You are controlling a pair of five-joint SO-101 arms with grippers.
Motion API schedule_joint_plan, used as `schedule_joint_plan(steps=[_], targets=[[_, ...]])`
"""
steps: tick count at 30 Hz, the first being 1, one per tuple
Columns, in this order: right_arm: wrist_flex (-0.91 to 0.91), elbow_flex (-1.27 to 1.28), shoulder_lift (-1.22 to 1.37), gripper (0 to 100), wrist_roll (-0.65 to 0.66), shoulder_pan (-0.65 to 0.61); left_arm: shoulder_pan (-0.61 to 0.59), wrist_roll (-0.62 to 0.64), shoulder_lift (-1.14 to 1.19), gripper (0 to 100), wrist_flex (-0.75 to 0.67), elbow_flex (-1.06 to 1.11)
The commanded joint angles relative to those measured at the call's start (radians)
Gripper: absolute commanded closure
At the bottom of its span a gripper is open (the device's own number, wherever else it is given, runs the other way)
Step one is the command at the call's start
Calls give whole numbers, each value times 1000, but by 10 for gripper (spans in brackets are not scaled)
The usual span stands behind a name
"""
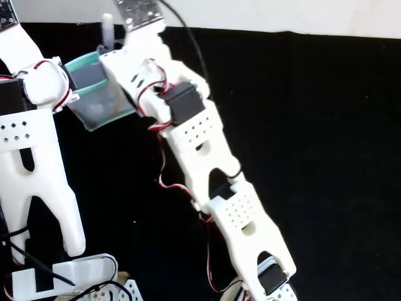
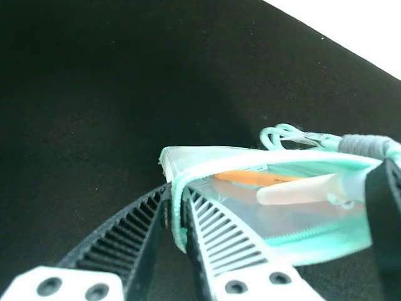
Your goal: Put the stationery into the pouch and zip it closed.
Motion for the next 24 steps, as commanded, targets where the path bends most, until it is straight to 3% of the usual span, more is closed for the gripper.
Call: schedule_joint_plan(steps=[1,5,12,24], targets=[[67,-111,-51,989,-8,33,-21,9,16,993,-3,41],[124,-111,-91,936,-8,19,-21,9,16,993,-3,41],[147,-111,-130,664,-6,-10,-21,8,16,993,-3,41],[150,-111,-214,656,-12,67,-21,8,16,993,-3,41]])
